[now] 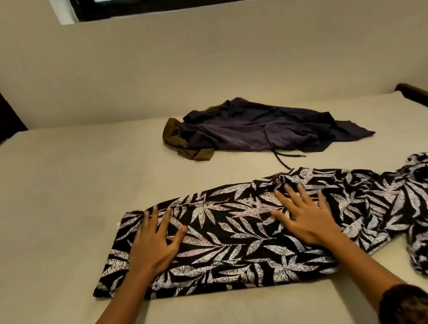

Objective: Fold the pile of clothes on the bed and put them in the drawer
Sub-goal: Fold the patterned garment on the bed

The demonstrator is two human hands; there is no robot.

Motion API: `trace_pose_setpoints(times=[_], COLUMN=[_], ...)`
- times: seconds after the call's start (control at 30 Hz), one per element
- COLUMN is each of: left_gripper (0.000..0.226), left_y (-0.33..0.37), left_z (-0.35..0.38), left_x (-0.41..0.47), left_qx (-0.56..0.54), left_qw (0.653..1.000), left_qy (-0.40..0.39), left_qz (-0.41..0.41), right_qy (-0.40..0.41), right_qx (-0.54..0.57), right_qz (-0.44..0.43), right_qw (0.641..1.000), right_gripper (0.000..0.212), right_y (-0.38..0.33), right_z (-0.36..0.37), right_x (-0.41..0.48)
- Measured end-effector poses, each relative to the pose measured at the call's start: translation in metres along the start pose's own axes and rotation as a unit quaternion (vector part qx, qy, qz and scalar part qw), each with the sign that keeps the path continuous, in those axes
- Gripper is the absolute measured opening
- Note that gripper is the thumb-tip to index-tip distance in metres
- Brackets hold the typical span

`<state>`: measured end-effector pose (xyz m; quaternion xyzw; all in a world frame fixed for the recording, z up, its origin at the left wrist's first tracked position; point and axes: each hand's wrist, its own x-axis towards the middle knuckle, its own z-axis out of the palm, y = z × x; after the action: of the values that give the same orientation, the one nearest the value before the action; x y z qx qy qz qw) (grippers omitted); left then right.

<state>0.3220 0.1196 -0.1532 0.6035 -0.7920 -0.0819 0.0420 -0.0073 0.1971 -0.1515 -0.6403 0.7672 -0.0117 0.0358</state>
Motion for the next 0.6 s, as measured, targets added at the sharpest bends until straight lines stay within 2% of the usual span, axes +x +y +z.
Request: trace_pose_setpoints(times=[0.1, 0.2, 0.3, 0.4, 0.53, 0.57, 0.6], left_gripper=[0.113, 0.108, 0.11, 0.107, 0.112, 0.113, 0.112], left_y=[0.009, 0.036, 0.084, 0.127, 0.16, 0.169, 0.183], left_z=[-0.007, -0.012, -0.005, 0.009, 0.017, 0.017, 0.017], left_x=[0.002, 0.001, -0.014, -0.032, -0.038, -0.038, -0.039], left_qx=[0.008, -0.007, -0.029, -0.027, -0.015, -0.018, -0.018], left_qw=[0.999, 0.998, 0.998, 0.993, 0.991, 0.99, 0.987], left_qy=[-0.042, -0.055, -0.028, -0.065, -0.079, -0.079, -0.079], left_qz=[-0.016, -0.031, 0.038, 0.098, 0.106, 0.117, 0.136], right_qy=[-0.012, -0.01, -0.019, -0.012, 0.022, 0.053, 0.093], right_qx=[-0.01, -0.002, 0.031, 0.055, 0.09, 0.098, 0.102], right_qz=[0.018, -0.044, -0.065, -0.05, 0.002, 0.026, 0.052], right_qw=[1.0, 0.999, 0.997, 0.997, 0.996, 0.993, 0.989], right_gripper=[0.102, 0.095, 0.093, 0.096, 0.111, 0.108, 0.094], right_y=[0.022, 0.006, 0.002, 0.029, 0.08, 0.092, 0.107], right_z=[-0.012, -0.01, -0.004, -0.009, -0.026, -0.032, -0.038], right_x=[-0.018, -0.044, -0.067, -0.075, -0.092, -0.099, -0.108])
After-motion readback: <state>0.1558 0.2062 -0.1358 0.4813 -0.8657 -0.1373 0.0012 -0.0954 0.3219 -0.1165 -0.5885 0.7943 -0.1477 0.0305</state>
